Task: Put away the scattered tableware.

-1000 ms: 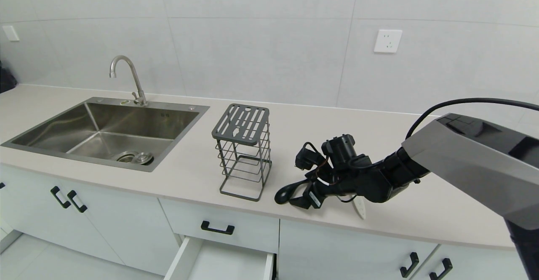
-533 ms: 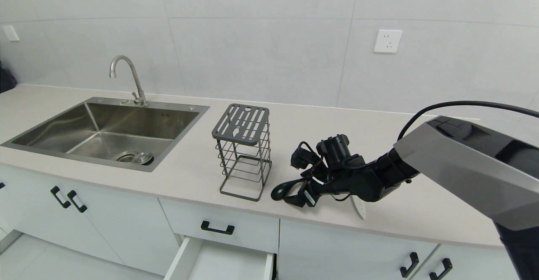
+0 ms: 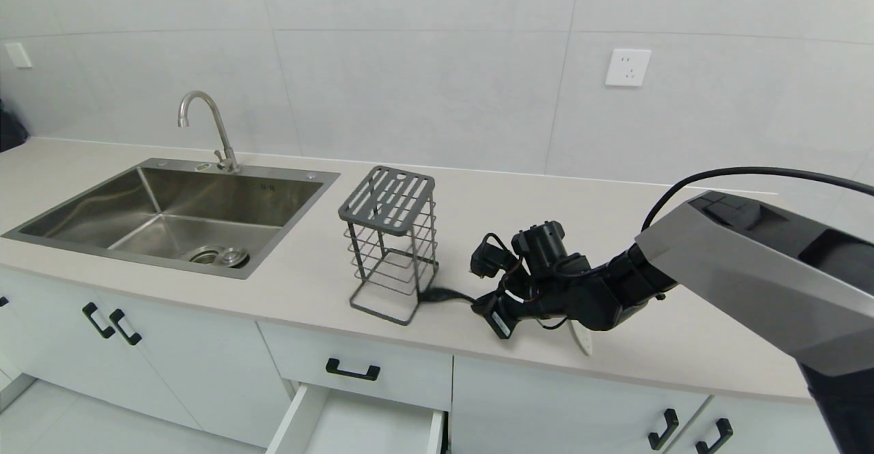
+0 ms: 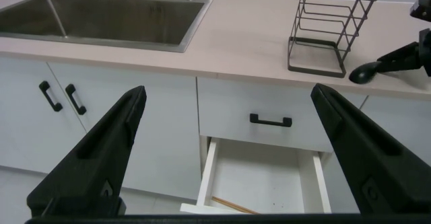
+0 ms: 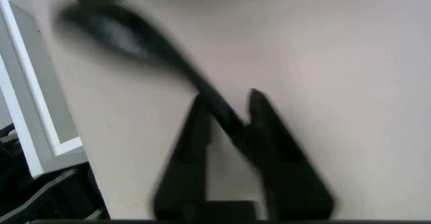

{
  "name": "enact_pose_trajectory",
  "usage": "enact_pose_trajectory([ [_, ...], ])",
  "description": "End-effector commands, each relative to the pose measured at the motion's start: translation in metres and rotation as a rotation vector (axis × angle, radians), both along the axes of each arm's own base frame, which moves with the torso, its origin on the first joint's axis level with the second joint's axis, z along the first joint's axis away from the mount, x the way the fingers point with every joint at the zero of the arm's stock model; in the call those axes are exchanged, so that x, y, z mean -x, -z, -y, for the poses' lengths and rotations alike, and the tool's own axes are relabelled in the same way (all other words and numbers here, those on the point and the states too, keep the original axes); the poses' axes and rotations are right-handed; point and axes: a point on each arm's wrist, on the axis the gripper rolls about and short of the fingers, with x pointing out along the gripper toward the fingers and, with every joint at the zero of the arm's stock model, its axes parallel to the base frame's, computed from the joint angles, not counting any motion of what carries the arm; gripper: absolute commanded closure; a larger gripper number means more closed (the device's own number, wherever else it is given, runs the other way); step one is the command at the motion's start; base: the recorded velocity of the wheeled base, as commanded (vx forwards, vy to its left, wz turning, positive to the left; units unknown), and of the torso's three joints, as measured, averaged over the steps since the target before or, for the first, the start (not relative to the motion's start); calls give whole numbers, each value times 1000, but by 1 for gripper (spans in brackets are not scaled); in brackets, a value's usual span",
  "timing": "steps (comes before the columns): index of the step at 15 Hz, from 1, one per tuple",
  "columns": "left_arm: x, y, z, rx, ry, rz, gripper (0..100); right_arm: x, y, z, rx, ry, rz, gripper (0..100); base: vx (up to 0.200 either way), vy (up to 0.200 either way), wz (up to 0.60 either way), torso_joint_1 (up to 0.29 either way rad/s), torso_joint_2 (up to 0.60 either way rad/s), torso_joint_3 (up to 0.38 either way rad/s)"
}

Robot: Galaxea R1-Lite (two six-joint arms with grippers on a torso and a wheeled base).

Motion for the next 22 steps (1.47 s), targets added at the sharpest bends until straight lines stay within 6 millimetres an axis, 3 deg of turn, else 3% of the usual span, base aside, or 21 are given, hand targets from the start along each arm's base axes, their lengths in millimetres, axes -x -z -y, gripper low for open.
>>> enact_pose_trajectory([
  [1, 0, 0, 0, 0, 0, -1, 0, 1, 1, 0, 3, 0, -7, 100, 0, 0, 0, 0, 0, 0],
  [10, 0, 0, 0, 0, 2, -1, 0, 10, -9, 14, 8, 19, -16, 100, 0, 0, 0, 0, 0, 0],
  [12, 0, 0, 0, 0, 0, -1, 0, 16, -29, 14, -10, 8, 18, 100, 0, 0, 0, 0, 0, 0],
  [18, 0, 0, 0, 0, 0, -1, 0, 55, -70, 23, -45, -21, 68, 100, 0, 0, 0, 0, 0, 0],
  [22, 0, 0, 0, 0, 0, -1, 0, 81, -81, 24, -52, -54, 73, 100, 0, 0, 0, 0, 0, 0],
])
